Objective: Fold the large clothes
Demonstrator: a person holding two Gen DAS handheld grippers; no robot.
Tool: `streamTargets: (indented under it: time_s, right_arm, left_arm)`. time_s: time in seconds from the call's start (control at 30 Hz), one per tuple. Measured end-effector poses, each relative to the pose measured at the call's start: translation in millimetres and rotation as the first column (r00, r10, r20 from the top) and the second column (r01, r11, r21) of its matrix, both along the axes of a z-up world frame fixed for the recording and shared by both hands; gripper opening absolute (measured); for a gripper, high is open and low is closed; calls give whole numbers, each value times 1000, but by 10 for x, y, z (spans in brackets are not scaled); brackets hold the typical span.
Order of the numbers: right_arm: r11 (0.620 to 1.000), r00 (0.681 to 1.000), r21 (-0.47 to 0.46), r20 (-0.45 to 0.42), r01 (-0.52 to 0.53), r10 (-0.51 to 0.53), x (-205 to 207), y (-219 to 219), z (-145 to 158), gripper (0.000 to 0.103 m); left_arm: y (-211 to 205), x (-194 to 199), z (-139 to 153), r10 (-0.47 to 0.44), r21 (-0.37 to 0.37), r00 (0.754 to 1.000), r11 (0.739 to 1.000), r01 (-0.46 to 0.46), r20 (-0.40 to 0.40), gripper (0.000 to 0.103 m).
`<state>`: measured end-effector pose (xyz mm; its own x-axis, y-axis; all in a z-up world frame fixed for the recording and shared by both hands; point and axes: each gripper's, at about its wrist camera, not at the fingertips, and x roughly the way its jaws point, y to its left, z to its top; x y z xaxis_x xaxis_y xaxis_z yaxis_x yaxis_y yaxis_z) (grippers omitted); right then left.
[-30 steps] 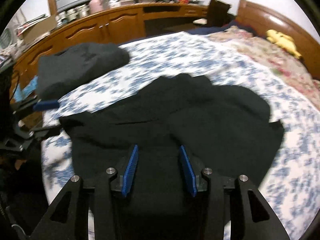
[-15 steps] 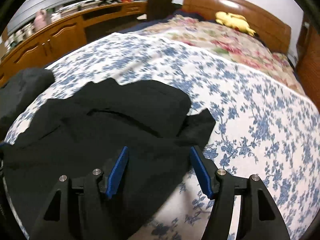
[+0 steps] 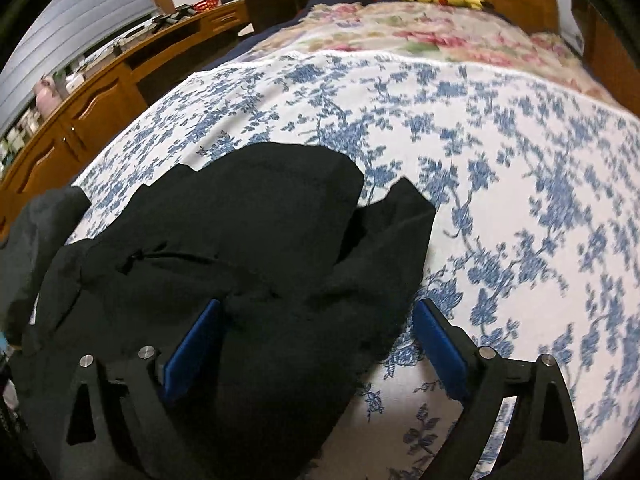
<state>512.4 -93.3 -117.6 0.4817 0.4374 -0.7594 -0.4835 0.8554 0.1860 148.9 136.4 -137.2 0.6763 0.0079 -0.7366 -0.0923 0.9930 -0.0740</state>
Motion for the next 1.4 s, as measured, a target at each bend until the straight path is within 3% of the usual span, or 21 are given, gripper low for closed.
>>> streamTargets:
  time_s: [0.3,0.37,0.5,0.6,0.9,1.1,1.4]
  right_arm:
    - [997,998,74,-64,-4,9,51,-62,-91,96]
    - [997,998,81,-69,-3,8,56,-68,-109,95]
    - [993,996,118,-86,-20,31,40,-81,-119,81]
    - [988,994,152,-100,-28,44,22,-107,-106,68]
    - [997,999,75,38,-29,26,-253,-48,67,33]
    - [999,991,33,130,-34,30,-493,-23,254,22]
    - [999,980,7,194,-47,45,-829,1,418,20]
  left_arm:
    - [14,23,-41,-28,-80,1000,996,26,-14,71]
    - [5,28,-64,-43,-106,999,994,41,-19,66]
    - [2,36,-76,-65,-159,998,985,62,-17,49]
    - [-21,43,-72,-69,-157,997,985,65,-20,40]
    - [-56,-30,-16,-83,-124,997,989,82,-4,18]
    - [-86,-133,92,-80,-87,996,993,84,43,11]
    - [-23,-288,258,-71,-61,991,995,78,109,8]
